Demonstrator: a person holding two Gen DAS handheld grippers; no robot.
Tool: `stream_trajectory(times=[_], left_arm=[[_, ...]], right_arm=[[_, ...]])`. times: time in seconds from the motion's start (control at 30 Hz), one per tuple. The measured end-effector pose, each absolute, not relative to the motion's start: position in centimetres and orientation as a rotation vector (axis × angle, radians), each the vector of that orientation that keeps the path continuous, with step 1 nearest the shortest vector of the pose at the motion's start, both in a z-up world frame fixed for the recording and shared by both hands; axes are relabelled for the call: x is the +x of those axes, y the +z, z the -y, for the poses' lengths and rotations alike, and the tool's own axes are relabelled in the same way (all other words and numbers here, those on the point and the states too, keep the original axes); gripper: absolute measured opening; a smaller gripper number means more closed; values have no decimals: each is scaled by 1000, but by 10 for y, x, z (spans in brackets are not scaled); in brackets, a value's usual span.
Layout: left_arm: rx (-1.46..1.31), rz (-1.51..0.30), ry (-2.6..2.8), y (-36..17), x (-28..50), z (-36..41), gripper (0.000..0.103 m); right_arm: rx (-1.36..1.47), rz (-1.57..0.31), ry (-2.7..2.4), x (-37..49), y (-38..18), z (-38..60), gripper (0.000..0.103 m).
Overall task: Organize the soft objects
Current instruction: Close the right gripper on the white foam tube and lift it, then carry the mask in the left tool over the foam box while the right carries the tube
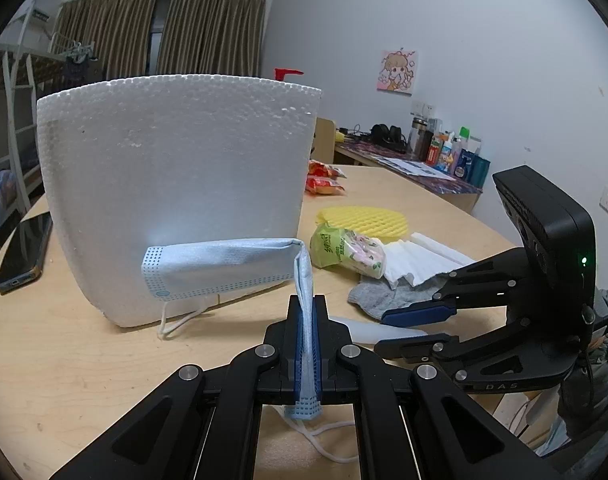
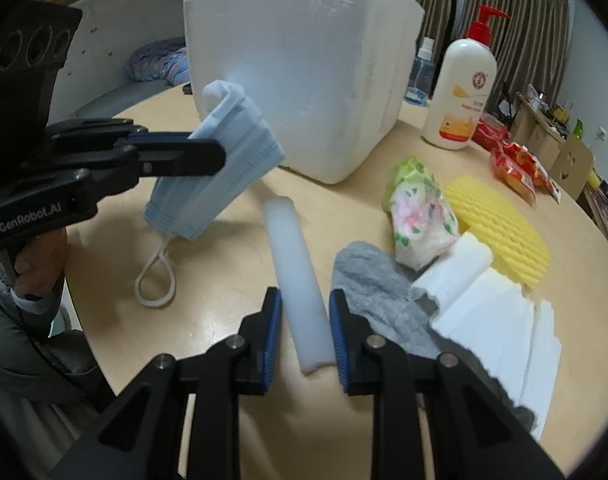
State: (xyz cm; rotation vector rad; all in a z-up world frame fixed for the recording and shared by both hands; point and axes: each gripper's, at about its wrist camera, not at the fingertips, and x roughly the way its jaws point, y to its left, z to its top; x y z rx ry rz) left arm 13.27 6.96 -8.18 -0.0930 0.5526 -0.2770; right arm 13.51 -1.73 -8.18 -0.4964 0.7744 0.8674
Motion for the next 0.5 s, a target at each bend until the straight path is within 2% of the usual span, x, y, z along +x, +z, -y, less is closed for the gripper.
stream_trajectory(times=[0.23, 0.3, 0.4, 0.5], left_arm=[[-101, -538, -279, -80, 131, -73, 4], [-105, -538, -273, -80, 130, -74, 4], [-108, -535, -261, -79, 128, -76, 4], [-113, -528, -239, -74, 123, -81, 4]], right_arm=[[-463, -793, 881, 135, -82, 18, 27], [-443, -786, 862, 133, -82, 20, 21], [-376, -777, 866, 135, -80, 27, 17], [-312, -769, 891, 131, -76, 35, 17]])
